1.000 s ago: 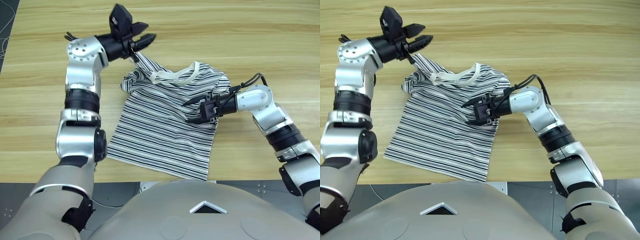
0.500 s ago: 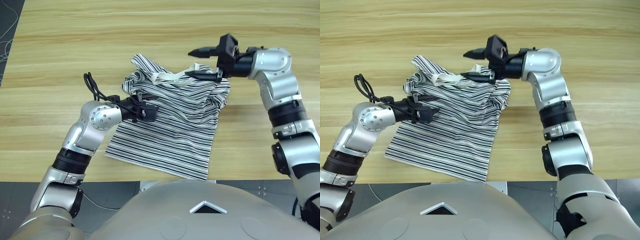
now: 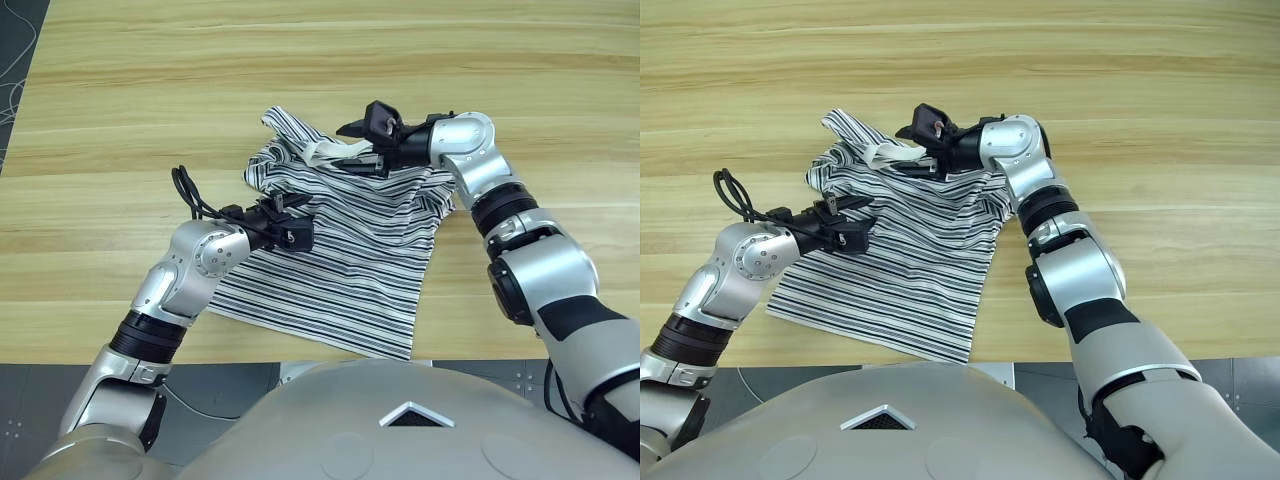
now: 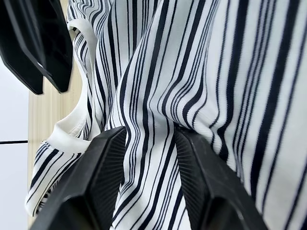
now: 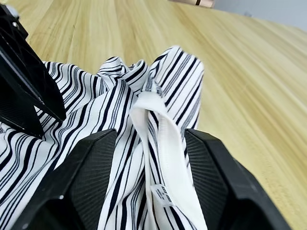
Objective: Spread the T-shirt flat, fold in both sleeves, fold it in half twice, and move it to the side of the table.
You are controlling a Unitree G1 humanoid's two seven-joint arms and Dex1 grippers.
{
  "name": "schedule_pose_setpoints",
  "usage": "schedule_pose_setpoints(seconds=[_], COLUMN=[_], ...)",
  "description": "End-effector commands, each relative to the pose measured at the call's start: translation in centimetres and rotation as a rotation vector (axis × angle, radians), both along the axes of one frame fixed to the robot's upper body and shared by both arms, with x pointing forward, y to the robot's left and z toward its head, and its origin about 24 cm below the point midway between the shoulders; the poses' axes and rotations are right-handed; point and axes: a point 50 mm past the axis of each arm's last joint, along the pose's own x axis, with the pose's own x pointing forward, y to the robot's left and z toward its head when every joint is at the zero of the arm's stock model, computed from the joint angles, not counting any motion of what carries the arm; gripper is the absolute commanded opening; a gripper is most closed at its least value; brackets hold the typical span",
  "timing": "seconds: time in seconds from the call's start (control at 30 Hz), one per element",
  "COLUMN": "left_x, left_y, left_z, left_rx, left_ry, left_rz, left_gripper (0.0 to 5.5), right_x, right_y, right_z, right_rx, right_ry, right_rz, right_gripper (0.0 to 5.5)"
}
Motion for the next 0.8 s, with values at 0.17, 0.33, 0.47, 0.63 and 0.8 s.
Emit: schedule_pose_setpoints(seconds=[0.17, 0.33, 0.47, 0.63, 0.8], left_x=[-1.2, -1.7, -2.4, -3.0, -2.6], left_y=[0.1, 0.0, -0.1, -0.3, -0.9], left_z=[-0.5, -0.5, -0.6, -1.1, -1.2], left_rx=[0.033, 0.026, 0.018, 0.014, 0.006], left_ry=[0.047, 0.056, 0.069, 0.089, 0.088], left_rz=[-0.016, -0.009, 0.005, 0.016, -0.001], left_gripper=[1.87, 1.87, 1.87, 1.87, 1.87], right_x=[1.1, 2.0, 2.5, 3.2, 3.6], right_y=[1.2, -0.7, -3.3, -6.6, -6.0], right_z=[-0.3, -1.5, -2.4, -2.5, -1.6], right_rx=[-0.099, -0.233, -0.382, -0.527, -0.457], right_ry=[-0.034, -0.049, -0.089, -0.178, -0.209], right_rz=[-0.138, -0.333, -0.467, -0.600, -0.604], right_gripper=[2.63, 2.63, 2.63, 2.63, 2.63])
